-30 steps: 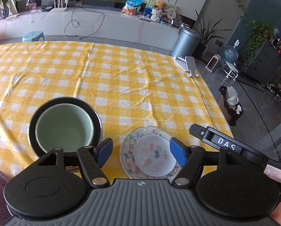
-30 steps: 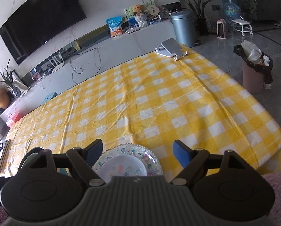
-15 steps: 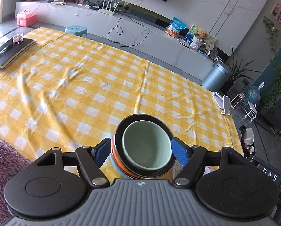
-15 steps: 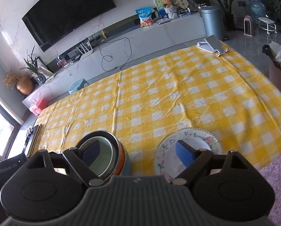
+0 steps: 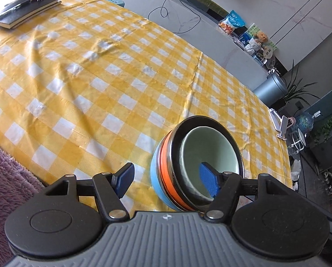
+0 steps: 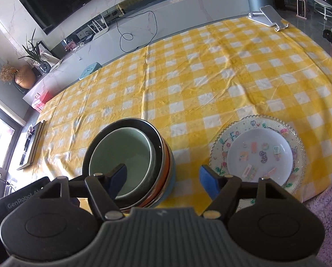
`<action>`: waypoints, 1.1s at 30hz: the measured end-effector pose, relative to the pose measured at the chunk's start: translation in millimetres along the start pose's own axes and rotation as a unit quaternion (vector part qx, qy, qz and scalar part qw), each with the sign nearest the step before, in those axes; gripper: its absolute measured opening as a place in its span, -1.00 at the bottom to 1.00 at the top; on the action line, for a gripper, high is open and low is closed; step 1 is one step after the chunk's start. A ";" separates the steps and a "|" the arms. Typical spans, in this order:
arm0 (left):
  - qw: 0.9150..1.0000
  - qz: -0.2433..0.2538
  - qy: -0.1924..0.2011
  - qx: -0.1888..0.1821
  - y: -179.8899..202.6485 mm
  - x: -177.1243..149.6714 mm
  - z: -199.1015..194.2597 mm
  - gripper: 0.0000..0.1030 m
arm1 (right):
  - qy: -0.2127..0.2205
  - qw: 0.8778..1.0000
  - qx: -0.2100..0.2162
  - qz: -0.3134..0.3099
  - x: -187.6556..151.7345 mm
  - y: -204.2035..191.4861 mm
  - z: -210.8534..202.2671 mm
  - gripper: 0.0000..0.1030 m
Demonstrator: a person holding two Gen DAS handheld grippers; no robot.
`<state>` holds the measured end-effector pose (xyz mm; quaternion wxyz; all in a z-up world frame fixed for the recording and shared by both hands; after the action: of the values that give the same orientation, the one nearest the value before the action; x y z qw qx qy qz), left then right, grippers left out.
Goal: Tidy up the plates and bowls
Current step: 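Reach both grippers to the bowl stack rim and grasp it, then lift the bowl stack with both grippers and carry it over the plate stack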
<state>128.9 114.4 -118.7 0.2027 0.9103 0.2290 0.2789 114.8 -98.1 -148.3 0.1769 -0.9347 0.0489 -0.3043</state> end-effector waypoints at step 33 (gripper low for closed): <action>0.996 -0.055 -0.068 -0.011 -5.5 -4.8 62.0 0.00 | -0.079 0.988 0.091 0.101 -9.9 12.5 82.5 -0.07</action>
<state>160.9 101.4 -170.7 0.2424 0.9109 0.2614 0.2076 155.4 -83.0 -220.3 0.2946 -0.9260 0.1015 -0.2134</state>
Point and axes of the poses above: each gripper's, at about its wrist camera, not at the fingertips, and z roughly the way its jaws point, y to its right, x to its top, the point moved 10 cm from there along z, roughly the way its jaws point, and after that the axes turned 4 degrees about -z, right-handed, at the moved point
